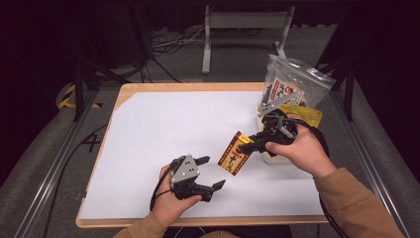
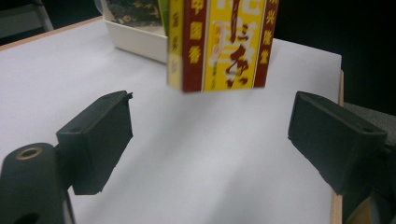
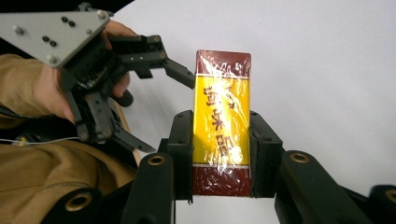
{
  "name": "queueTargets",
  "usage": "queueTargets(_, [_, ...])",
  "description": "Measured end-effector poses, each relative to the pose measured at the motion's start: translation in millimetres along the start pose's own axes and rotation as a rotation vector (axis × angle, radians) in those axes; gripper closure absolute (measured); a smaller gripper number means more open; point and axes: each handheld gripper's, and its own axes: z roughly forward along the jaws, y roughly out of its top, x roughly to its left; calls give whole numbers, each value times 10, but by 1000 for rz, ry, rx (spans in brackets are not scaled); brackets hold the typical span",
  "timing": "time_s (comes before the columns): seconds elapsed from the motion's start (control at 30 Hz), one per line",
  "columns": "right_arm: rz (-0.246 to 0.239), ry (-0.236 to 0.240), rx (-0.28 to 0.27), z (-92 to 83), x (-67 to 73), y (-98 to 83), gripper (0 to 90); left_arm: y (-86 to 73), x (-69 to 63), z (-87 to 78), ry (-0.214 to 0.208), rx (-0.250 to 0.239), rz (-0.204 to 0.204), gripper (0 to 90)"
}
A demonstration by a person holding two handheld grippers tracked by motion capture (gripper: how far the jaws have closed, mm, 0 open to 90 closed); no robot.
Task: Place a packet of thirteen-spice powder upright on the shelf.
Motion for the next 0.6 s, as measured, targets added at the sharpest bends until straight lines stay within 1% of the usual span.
queueTargets(0.07, [-25,-23,11,-70,-6,3,683,-15,47,-34,2,4,-7,121])
queueTargets(0.13, [-42,-46,13,-132,-11,1,683,-24,109,-77,21,6,-12,118])
queueTargets(0.17, [-50,-53,15,-162,-15,2,683,-26,134,-103,27,8,-21,115])
queueTargets(0.3, [-86,-85,25,-274,-24,7,683,-26,233,-209,63,-5,-37,112])
queueTargets(0.33, [-95,-94,28,-298,-23,9,683,-26,271,-249,75,-6,-35,112])
queueTargets(0.37, [-115,-108,34,-333,-18,14,683,-29,291,-274,83,-10,-43,112])
queueTargets(0.4, [-120,-112,35,-355,-17,18,683,-30,313,-293,88,-11,-40,112])
queueTargets(0.47, [-125,-114,38,-400,-29,25,683,-42,368,-349,103,-15,-57,112])
queueTargets(0.5, [-125,-114,38,-400,-29,25,683,-42,368,-349,103,-15,-57,110])
queueTargets(0.53, [-142,-135,45,-451,-48,31,683,-47,385,-367,108,-19,-67,110])
queueTargets(0.6, [-144,-144,51,-475,-59,33,683,-53,420,-408,120,-22,-75,109])
